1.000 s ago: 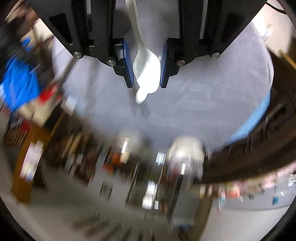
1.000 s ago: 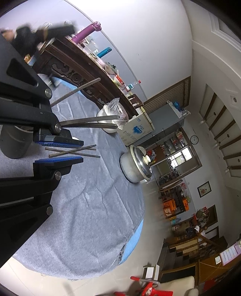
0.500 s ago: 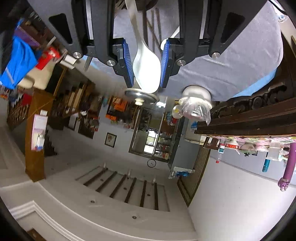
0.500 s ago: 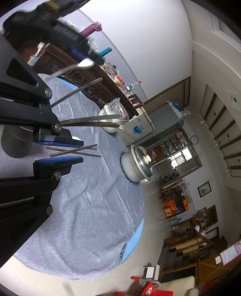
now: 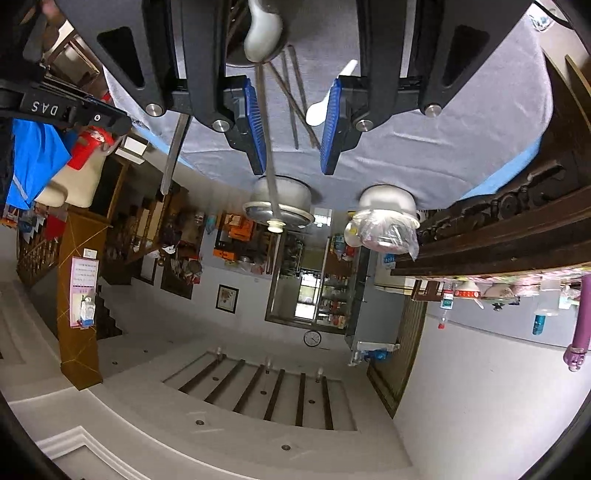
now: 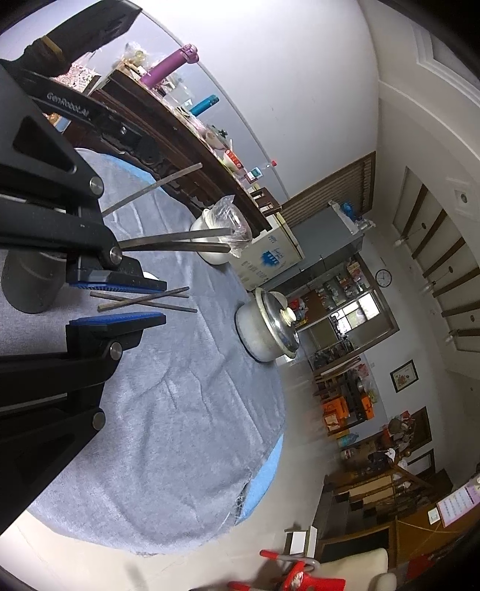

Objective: Organize utensils
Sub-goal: 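Lift the spoon with the left gripper and drop it into the grey cup, then move the open left gripper back over the remaining spoon and chopsticks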

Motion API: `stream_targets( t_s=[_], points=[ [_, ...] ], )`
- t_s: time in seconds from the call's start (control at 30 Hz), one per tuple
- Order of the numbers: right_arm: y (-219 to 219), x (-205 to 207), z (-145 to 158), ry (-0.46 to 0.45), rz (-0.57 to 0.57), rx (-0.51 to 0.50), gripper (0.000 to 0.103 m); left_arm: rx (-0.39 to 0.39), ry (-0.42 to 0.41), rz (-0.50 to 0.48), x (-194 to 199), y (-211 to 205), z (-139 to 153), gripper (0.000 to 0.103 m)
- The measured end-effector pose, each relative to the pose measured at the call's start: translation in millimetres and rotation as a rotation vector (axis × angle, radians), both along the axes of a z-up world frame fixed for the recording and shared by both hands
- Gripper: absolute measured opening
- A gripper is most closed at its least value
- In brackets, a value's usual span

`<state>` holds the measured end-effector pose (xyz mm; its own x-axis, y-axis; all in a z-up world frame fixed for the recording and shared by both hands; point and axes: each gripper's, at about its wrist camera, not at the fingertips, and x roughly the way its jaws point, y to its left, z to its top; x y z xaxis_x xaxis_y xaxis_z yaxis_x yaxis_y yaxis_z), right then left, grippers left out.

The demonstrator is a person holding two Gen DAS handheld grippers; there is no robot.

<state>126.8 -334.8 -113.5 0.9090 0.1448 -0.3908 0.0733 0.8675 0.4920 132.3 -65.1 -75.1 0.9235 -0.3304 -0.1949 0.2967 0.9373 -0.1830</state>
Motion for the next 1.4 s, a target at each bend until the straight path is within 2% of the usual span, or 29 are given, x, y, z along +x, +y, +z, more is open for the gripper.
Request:
stream_targets(
  t_s=[0.1,0.2,0.27,0.37,0.43,0.77,1.0,1.4],
  points=[
    [0,0,0,-0.001,-0.001,0.000,0.012,0.005,0.016,0.030,-5,12,2,0.036],
    [2,-2,2,0.001,0.003,-0.001,0.012,0.016,0.038,0.058,-4,25,2,0.052],
    [3,-2,3,0.001,0.005,-0.011,0.012,0.054,0.052,0.085,-2,30,1,0.068],
    [6,-3,4,0.005,0.006,-0.015,0.012,0.111,0.078,0.103,4,34,-3,0.071],
    [5,-3,4,0.010,0.004,-0.010,0.012,0.176,0.119,0.101,11,34,-7,0.075],
    [-6,7,-12,0.075,-0.028,0.035,0.012,0.246,0.299,0.151,43,53,-36,0.075],
    [3,20,-24,0.117,-0.001,0.033,0.012,0.283,0.365,0.170,58,58,-46,0.075],
    [3,36,-46,0.177,0.004,0.045,0.012,0.297,0.464,0.166,76,56,-62,0.075]
  ],
)
